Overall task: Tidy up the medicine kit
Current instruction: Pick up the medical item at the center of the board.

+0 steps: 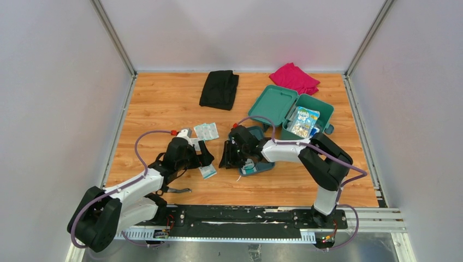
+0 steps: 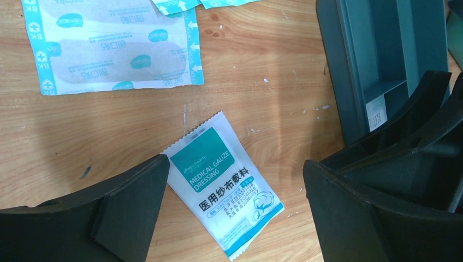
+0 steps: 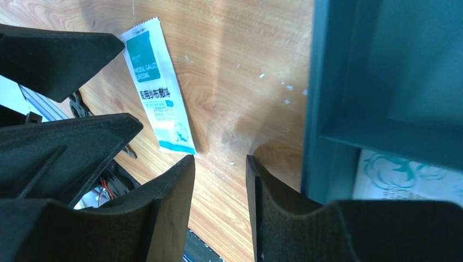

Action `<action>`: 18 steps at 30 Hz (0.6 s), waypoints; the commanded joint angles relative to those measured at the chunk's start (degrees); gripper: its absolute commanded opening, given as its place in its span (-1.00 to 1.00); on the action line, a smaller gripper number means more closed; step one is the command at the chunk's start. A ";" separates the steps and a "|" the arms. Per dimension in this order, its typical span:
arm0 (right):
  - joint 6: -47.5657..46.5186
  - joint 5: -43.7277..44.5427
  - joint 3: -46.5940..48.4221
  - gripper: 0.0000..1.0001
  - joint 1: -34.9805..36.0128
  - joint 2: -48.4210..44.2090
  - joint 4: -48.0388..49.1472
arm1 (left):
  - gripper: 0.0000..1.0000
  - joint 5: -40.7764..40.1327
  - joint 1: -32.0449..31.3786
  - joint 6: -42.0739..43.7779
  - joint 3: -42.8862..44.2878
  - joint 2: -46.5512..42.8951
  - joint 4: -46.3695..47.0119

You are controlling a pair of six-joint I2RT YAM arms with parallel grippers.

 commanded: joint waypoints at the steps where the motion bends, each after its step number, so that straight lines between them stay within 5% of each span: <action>1: 2.97 -0.56 -1.82 -0.09 2.48 -0.80 0.37 | 1.00 -0.13 0.72 0.10 -1.47 -0.38 -3.48; 10: 14.97 3.74 -8.03 -0.06 5.53 0.11 13.93 | 1.00 -0.42 0.74 1.57 -1.16 -1.23 -5.23; 18: 13.95 11.48 -6.90 -0.01 5.27 -2.12 5.65 | 1.00 0.20 0.75 1.84 -0.96 -0.49 -5.23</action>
